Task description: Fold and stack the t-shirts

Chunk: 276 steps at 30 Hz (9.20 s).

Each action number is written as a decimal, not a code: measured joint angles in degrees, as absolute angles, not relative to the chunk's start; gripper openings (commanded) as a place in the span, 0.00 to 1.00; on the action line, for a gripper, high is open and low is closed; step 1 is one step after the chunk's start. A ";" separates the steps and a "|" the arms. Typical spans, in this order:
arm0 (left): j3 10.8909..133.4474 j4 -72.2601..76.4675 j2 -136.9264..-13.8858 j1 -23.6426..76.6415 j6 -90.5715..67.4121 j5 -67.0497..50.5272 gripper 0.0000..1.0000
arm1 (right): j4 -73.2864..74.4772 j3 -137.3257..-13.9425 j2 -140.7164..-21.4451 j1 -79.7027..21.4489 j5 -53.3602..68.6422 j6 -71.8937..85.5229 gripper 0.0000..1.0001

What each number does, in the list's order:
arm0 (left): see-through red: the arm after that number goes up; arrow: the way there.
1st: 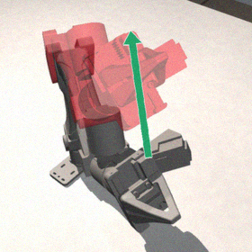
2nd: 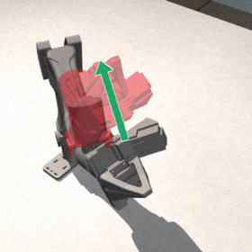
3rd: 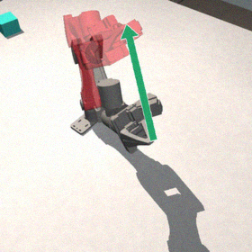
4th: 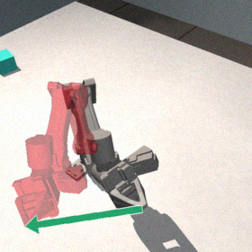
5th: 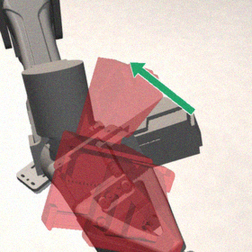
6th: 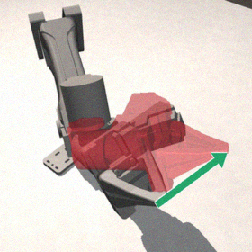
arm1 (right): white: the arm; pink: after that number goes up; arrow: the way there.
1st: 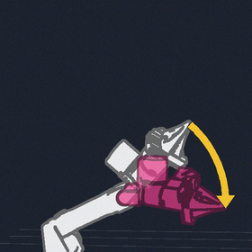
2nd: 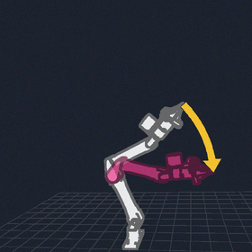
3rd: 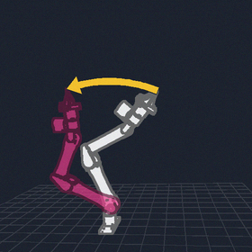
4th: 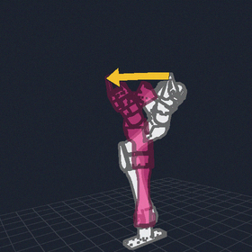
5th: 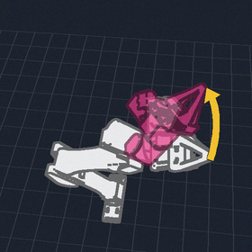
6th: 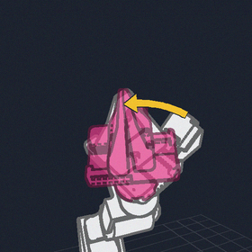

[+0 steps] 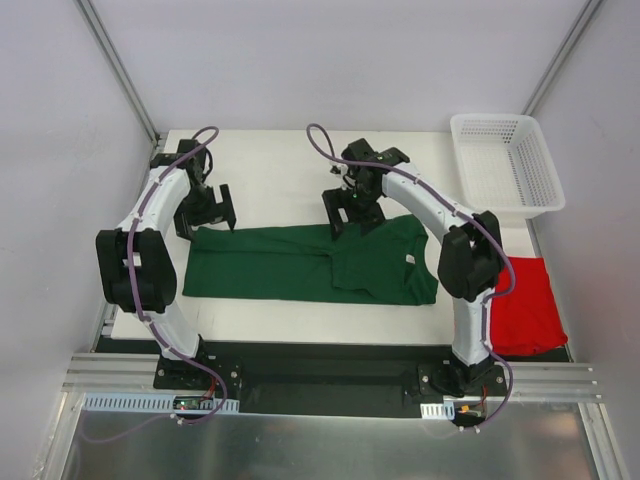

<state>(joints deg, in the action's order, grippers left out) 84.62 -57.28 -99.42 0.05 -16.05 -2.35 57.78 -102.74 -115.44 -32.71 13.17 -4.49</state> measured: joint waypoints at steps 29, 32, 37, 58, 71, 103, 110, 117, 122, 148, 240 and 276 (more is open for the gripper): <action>96.09 -53.23 -118.56 -4.93 -13.85 0.58 0.98 | 58.13 -88.20 -101.65 -36.88 15.00 -5.67 0.96; 96.38 -53.32 -119.37 -5.63 -13.78 0.54 0.86 | 58.13 -86.83 -101.67 -36.77 15.05 -5.80 0.96; 96.12 -53.39 -119.79 -5.61 -13.10 0.51 0.67 | 58.19 -86.59 -101.91 -36.67 15.40 -6.00 0.96; 88.16 -53.19 -118.72 -5.61 -12.99 2.11 0.64 | 58.78 -87.20 -104.03 -36.67 15.97 -6.72 0.96; 83.94 -53.32 -115.48 -5.61 -13.54 3.79 0.21 | 59.02 -87.88 -105.65 -36.62 16.16 -6.96 0.96; 75.44 -53.82 -104.53 -4.80 -16.25 3.16 0.00 | 59.92 -88.82 -108.47 -36.62 17.34 -8.27 0.96; 70.32 -54.11 -99.68 -4.10 -17.43 2.37 0.99 | 59.90 -88.82 -108.51 -36.60 17.45 -8.45 0.96; 66.98 -54.39 -96.12 -4.05 -18.57 1.48 0.99 | 59.90 -88.82 -108.99 -36.60 17.72 -8.47 0.96; 66.37 -54.61 -93.95 -4.03 -18.70 1.52 0.99 | 59.90 -88.82 -109.65 -36.60 18.13 -8.47 0.96; 70.94 -47.88 -100.90 -8.84 -16.88 -1.78 0.28 | 59.81 -85.06 -109.47 -36.60 18.06 -8.45 0.96; 63.31 -50.92 -100.42 -2.55 -23.81 -4.54 0.99 | 47.77 -97.60 -129.19 -38.02 45.06 0.03 0.96; 65.41 -57.67 -99.26 -2.72 -20.38 8.93 0.05 | 59.31 -97.06 -127.02 -38.06 41.12 -5.02 0.96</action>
